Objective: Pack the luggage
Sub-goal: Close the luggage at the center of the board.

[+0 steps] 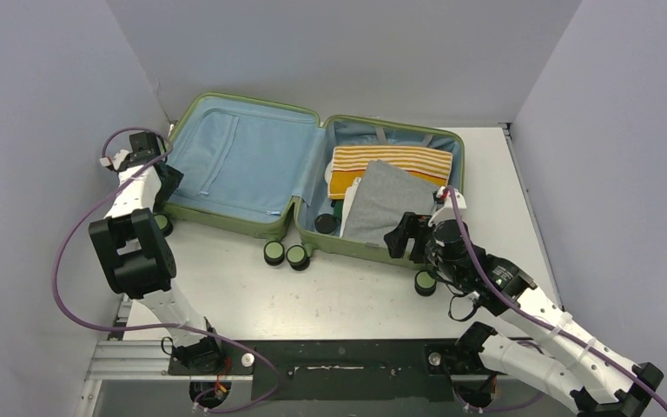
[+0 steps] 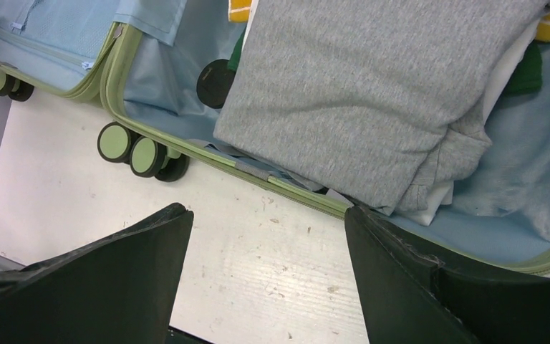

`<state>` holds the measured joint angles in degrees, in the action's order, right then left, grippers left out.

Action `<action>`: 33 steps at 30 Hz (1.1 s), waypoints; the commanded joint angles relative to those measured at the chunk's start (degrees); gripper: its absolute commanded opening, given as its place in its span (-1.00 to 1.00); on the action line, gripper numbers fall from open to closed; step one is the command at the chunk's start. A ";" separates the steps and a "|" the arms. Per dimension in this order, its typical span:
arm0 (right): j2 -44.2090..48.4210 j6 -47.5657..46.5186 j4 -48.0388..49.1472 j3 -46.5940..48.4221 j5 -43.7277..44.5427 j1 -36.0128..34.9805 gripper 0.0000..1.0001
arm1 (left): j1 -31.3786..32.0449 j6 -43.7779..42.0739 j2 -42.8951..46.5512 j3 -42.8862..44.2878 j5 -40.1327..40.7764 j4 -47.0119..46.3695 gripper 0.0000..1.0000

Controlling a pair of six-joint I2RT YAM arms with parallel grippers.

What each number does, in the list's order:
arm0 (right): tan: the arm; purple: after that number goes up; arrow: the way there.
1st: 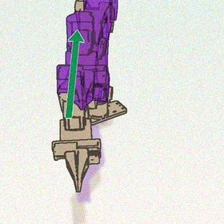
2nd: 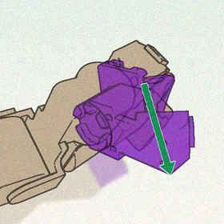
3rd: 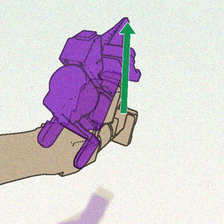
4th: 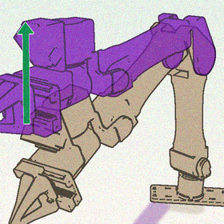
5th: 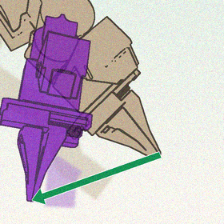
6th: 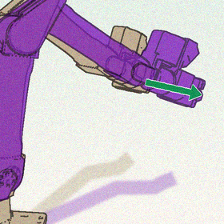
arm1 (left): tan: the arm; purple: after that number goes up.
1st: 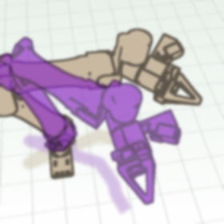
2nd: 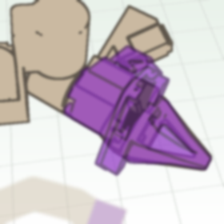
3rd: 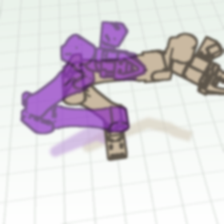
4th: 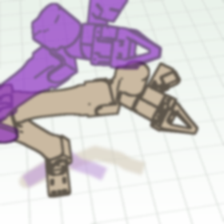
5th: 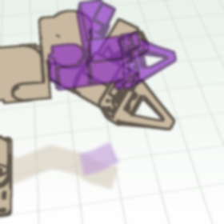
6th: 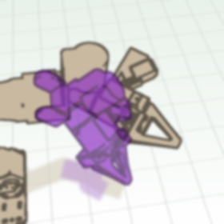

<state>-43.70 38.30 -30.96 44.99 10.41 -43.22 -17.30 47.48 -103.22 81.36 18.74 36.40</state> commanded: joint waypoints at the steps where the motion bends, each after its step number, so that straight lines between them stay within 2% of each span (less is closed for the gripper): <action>1: 1.38 1.11 -0.07 2.78 2.32 -0.38 0.58 | -0.19 -3.31 0.42 1.08 -0.71 -2.27 0.27; 4: 0.81 1.80 -0.33 3.30 1.97 -0.30 0.57 | 0.01 -4.85 0.73 -0.31 -0.94 -3.41 -0.04; 8: 0.00 2.04 -0.42 4.23 1.72 -0.39 0.56 | 1.36 -7.14 1.67 -0.90 -0.90 -4.26 -0.73; 10: -0.35 1.82 -0.27 4.47 1.73 -0.40 0.56 | 1.92 -7.70 2.82 -1.39 -0.98 -4.65 -1.00; 15: -1.11 0.63 0.35 5.25 1.69 -0.40 0.57 | 4.27 -9.35 7.58 -1.82 1.33 -5.54 -1.00; 21: -2.92 0.28 1.12 6.06 1.44 -0.38 0.57 | 9.91 -11.41 16.30 -4.03 7.41 -9.28 -1.00; 26: -4.25 0.07 1.99 6.53 1.69 -0.42 0.57 | 15.74 -15.24 27.13 -11.35 12.30 -19.58 -1.00; 29: -5.74 -0.35 2.35 7.58 2.27 -0.42 0.57 | 21.62 -20.94 33.15 -16.70 14.88 -28.28 -1.00; 33: -8.36 -1.87 2.36 10.67 3.14 -0.22 0.58 | 27.51 -29.37 39.62 -22.76 14.41 -40.03 -1.00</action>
<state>-50.26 38.39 -31.33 50.92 11.22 -43.22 2.17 29.45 -70.30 61.76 40.71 17.23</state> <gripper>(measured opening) 0.786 0.072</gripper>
